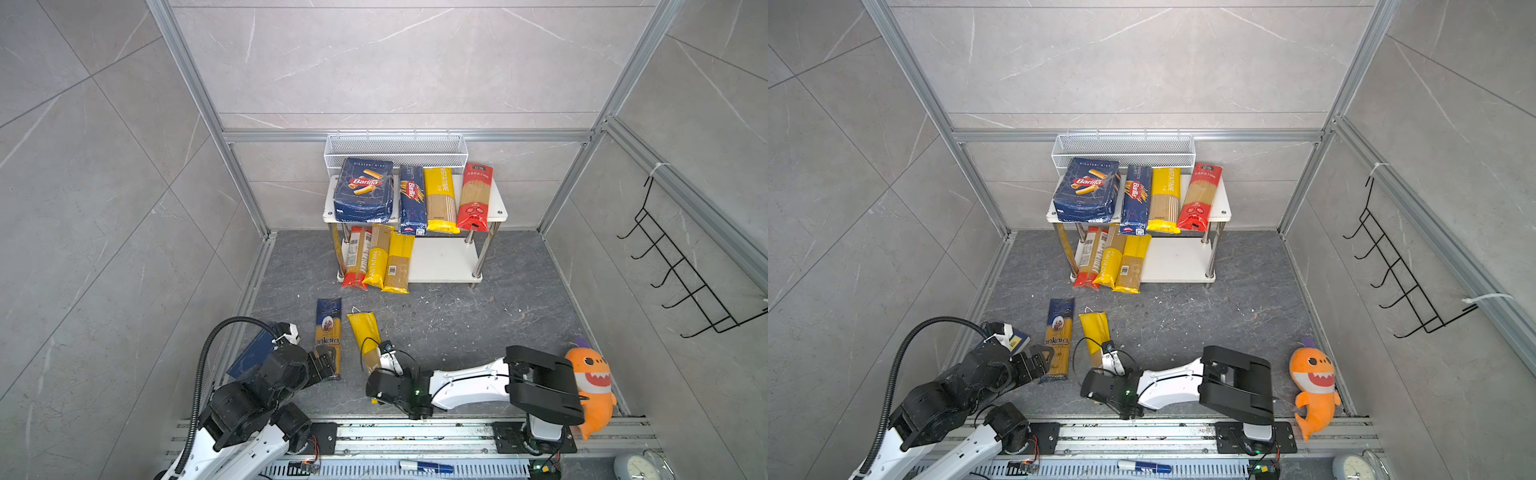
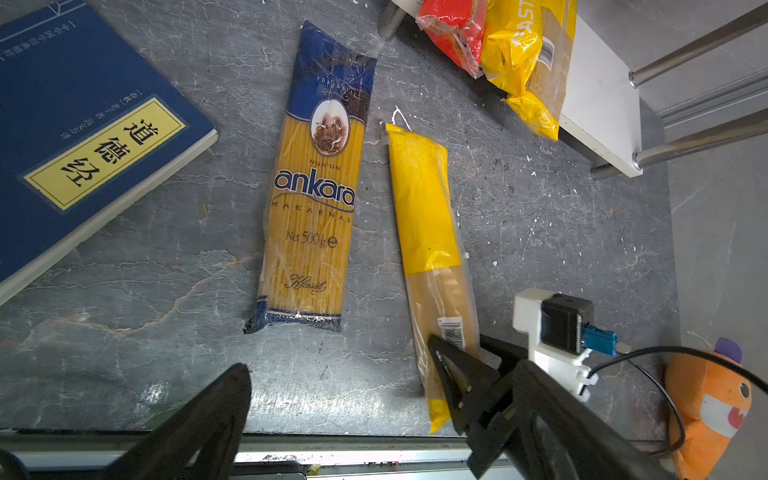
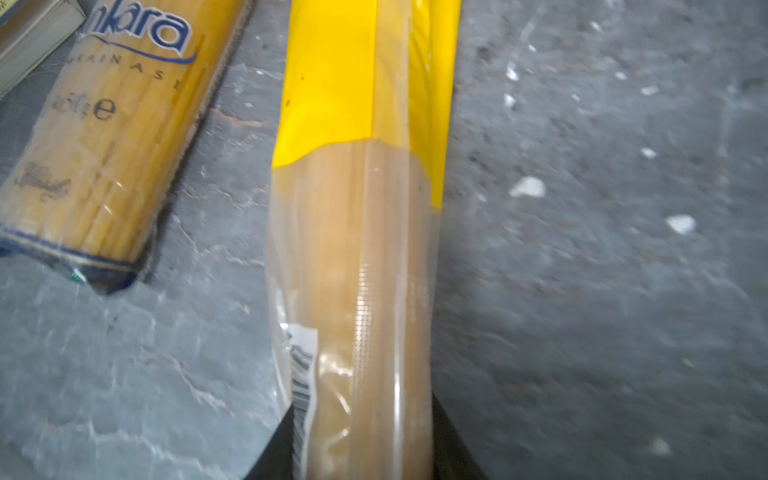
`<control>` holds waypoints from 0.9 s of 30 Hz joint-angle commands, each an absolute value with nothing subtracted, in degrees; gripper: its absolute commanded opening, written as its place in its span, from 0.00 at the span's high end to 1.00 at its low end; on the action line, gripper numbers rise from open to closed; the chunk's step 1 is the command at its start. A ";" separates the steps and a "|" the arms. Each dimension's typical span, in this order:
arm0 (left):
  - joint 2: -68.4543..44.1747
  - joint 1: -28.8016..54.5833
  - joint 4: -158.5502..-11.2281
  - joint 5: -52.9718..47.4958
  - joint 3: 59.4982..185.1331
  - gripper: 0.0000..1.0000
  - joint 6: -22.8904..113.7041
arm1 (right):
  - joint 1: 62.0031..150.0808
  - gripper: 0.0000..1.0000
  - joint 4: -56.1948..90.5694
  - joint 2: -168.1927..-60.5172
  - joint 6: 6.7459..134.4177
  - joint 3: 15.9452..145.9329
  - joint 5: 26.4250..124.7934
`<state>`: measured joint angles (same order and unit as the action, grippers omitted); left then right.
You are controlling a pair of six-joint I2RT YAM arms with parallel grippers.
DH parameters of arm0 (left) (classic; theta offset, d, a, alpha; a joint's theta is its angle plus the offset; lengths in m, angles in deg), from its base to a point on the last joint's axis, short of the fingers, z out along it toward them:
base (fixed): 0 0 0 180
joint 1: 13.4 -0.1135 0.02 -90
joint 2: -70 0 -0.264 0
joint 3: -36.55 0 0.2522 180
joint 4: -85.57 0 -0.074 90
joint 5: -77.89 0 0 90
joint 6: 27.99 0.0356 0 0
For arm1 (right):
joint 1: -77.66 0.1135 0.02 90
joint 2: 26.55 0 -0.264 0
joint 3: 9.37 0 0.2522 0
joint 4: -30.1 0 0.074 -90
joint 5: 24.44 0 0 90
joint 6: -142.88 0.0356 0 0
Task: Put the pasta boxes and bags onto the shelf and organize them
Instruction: 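Drag the barcode yellow bag toward the shelf with the right gripper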
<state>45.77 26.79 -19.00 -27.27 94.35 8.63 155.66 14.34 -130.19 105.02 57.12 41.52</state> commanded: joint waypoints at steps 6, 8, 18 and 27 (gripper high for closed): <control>43.14 26.51 -21.39 -28.02 94.70 0.00 8.75 | 144.78 0.83 39.82 -119.93 110.63 34.76 64.13; 42.40 26.51 -21.91 -27.84 94.79 0.00 8.89 | 142.42 0.84 44.68 -118.90 110.97 32.47 67.87; 37.97 26.50 -24.52 -27.58 95.49 0.00 10.06 | 134.67 0.84 59.89 -116.33 115.65 26.31 79.06; 32.12 26.51 -28.89 -26.54 96.24 0.00 11.48 | 130.53 0.84 50.58 -102.15 113.34 24.98 82.35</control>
<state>33.29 26.79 -25.67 -26.90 94.35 9.79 131.39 50.60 -107.76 113.79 24.48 80.54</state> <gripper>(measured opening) 0.999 0.278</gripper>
